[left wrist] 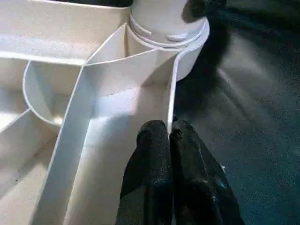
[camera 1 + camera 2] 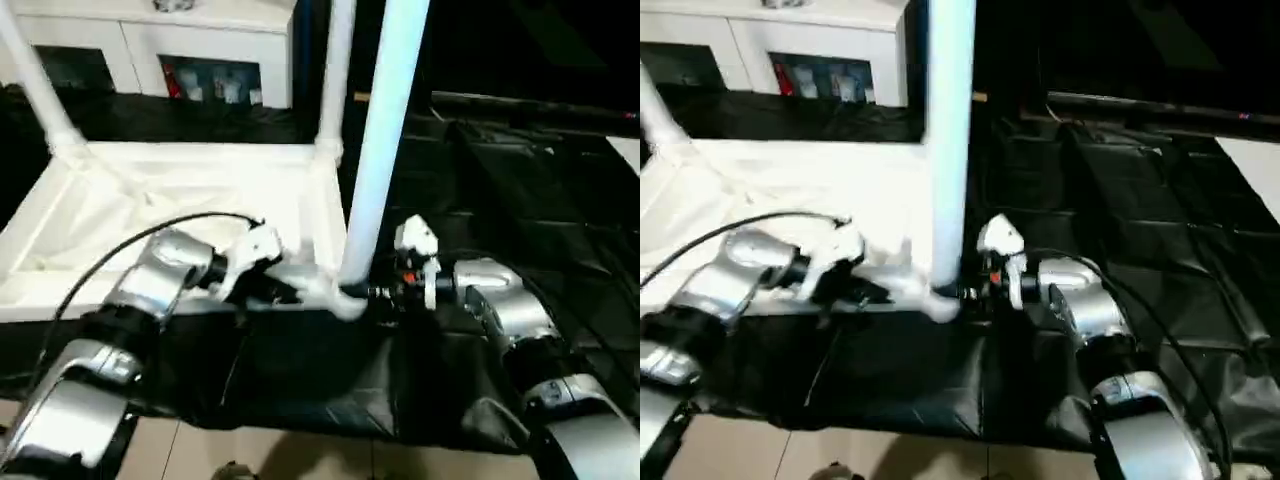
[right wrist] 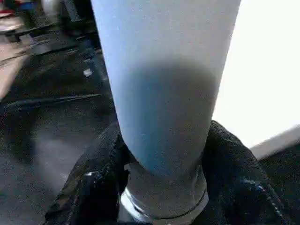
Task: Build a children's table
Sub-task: Rotate leg to tighten
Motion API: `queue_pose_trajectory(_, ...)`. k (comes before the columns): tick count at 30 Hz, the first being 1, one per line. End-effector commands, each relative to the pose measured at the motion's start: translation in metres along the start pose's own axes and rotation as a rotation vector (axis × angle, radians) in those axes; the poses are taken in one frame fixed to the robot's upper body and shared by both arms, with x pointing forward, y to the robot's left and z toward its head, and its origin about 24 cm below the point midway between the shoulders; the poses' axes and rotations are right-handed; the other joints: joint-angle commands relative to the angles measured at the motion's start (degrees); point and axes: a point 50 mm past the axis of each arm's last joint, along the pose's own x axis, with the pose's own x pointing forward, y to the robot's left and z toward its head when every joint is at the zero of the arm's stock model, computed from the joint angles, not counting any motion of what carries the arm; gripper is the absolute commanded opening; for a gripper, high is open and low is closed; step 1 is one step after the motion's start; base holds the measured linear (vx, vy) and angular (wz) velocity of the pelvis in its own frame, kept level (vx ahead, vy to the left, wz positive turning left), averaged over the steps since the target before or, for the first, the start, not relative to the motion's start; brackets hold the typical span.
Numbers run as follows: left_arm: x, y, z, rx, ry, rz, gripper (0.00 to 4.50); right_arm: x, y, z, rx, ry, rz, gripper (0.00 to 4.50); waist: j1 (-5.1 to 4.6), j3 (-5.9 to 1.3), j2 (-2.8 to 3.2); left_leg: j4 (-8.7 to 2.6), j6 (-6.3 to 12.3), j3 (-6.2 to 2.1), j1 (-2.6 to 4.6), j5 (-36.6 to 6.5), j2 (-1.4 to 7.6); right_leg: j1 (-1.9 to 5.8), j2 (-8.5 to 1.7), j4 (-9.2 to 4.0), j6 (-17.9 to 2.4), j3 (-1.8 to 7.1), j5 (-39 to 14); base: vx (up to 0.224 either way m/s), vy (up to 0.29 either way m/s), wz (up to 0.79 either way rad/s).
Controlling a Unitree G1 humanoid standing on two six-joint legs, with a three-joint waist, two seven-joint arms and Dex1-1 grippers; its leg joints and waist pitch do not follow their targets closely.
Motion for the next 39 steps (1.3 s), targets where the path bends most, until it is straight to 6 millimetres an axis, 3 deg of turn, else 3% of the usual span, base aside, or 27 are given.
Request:
queue_pose_trajectory(1, 0.004, 0.016, 0.02, -0.029, -0.046, 0.202, 0.0, 0.022, 0.011, -0.014, 0.088, -0.007, -0.082, 2.0, 0.06, -4.36, -0.35, -4.01, 0.71, 0.46, -0.42, -6.5, 0.14, 3.83, -2.51, -4.39, -10.1, 2.9, -13.8, 0.0, 0.0, 0.0)
queue_pose_trajectory(4, 0.016, 0.017, 0.03, -0.042, -0.064, 0.258, 0.0, 0.037, 0.016, -0.018, 0.139, -0.023, -0.191, 1.98, -0.28, -4.46, -0.43, -4.05, 0.28, 0.4, -0.43, -5.6, 0.07, 3.82, -2.41, -4.21, -10.2, 2.86, -11.7, 0.0, 0.0, 0.0)
queue_pose_trajectory(5, 0.032, 0.013, 0.04, -0.049, -0.083, 0.296, 0.0, 0.055, 0.02, -0.017, 0.182, -0.04, -0.332, 1.98, -0.38, -4.52, -0.4, -3.97, 0.56, 0.44, -0.41, -5.5, 0.02, 3.82, -2.36, -4.1, -10.4, 2.86, -10.6, 0.0, 0.0, 0.0)
queue_pose_trajectory(8, 0.046, 0.008, 0.048, -0.046, -0.091, 0.318, 0.0, 0.071, 0.023, -0.012, 0.205, -0.06, -0.443, 1.98, -0.92, -4.42, -0.24, -4.21, -0.54, 0.44, -0.25, -6.8, -0.03, 3.61, -2.3, -4.44, -10.2, 2.86, -11.8, 0.0, 0.0, 0.0)
queue_pose_trajectory(10, 0.052, 0.004, 0.049, -0.043, -0.089, 0.314, 0.0, 0.077, 0.026, -0.008, 0.198, -0.075, -0.459, 1.98, -0.95, -4.43, -0.24, -4.21, -0.19, 0.46, -0.23, -7.9, -0.08, 3.62, -2.23, -4.58, -9.9, 2.89, -11.9, 0.0, 0.0, 0.0)
queue_pose_trajectory(12, 0.057, 0.001, 0.051, -0.041, -0.096, 0.306, 0.0, 0.084, 0.032, 0.0, 0.151, -0.108, -0.421, 2.53, -0.92, -4.48, -0.39, -4.18, 0.51, 0.48, -0.21, -8.7, -0.08, 3.65, -2.16, -4.58, -10.0, 2.9, -11.0, 0.0, 0.0, 0.0)
queue_pose_trajectory(15, 0.059, -0.003, 0.052, -0.024, -0.105, 0.28, 0.0, 0.084, 0.032, 0.006, 0.117, -0.141, -0.406, 2.76, -0.87, -4.48, -0.55, -4.18, 1.36, 0.5, -0.25, -8.6, -0.03, 3.68, -2.21, -4.57, -10.0, 2.94, -10.6, 0.0, 0.0, 0.0)
queue_pose_trajectory(20, 0.048, -0.006, 0.045, 0.016, -0.116, 0.2, 0.0, 0.068, 0.021, 0.009, 0.089, -0.155, -0.361, 3.2, -1.12, -4.63, -0.36, -4.16, 2.12, 0.32, -0.58, -7.3, 0.09, 4.02, -2.17, -4.16, -10.8, 2.9, -7.7, 0.0, 0.0, 0.0)
queue_pose_trajectory(23, 0.038, -0.011, 0.036, 0.052, -0.115, 0.11, 0.0, 0.051, 0.01, 0.009, 0.068, -0.131, -0.284, 3.32, -1.26, -4.87, -0.39, -3.85, 3.3, 0.4, -0.73, -4.8, 0.1, 4.4, -2.06, -3.54, -12.5, 3.0, -2.5, 0.0, 0.0, 0.0)
queue_pose_trajectory(25, 0.031, -0.012, 0.032, 0.069, -0.116, 0.077, 0.0, 0.04, 0.006, 0.008, 0.028, -0.103, -0.206, 3.32, -1.13, -4.94, 0.06, -3.61, 4.11, 0.55, -0.36, -3.6, 0.14, 4.14, -1.94, -3.28, -14.1, 3.09, 0.6, 0.0, 0.0, 0.0)
queue_pose_trajectory(26, 0.029, -0.013, 0.03, 0.069, -0.118, 0.061, 0.0, 0.036, 0.005, 0.008, 0.014, -0.092, -0.175, 3.32, -1.13, -4.8, -0.05, -3.57, 4.37, 0.74, -0.36, -4.0, 0.12, 4.09, -1.8, -3.32, -14.8, 3.14, 1.4, 0.0, 0.0, 0.0)
queue_pose_trajectory(31, 0.016, -0.016, 0.023, 0.051, -0.116, -0.044, 0.0, 0.013, 0.002, 0.009, -0.032, -0.023, 0.046, 3.32, -0.66, -4.55, 0.38, -3.73, 3.68, 0.89, 0.24, -7.6, 0.5, 3.82, -1.74, -3.63, -15.7, 3.13, -1.7, 0.0, 0.0, 0.0)
queue_pose_trajectory(37, 0.0, -0.014, 0.018, 0.096, -0.074, -0.117, 0.0, -0.005, 0.0, 0.015, -0.044, 0.036, 0.236, 3.32, 0.24, -4.51, 0.45, -3.67, 2.52, 0.98, 0.35, -10.1, 0.72, 3.7, -1.76, -3.84, -15.2, 3.05, -5.7, 0.0, 0.0, 0.0)
queue_pose_trajectory(39, -0.005, -0.012, 0.017, 0.1, -0.059, -0.142, 0.0, -0.008, 0.0, 0.017, -0.037, 0.061, 0.286, 3.08, 0.37, -4.52, 0.49, -3.7, 2.07, 0.93, 0.3, -9.9, 0.68, 3.68, -1.71, -3.79, -15.1, 3.03, -6.1, 0.0, 0.0, 0.0)
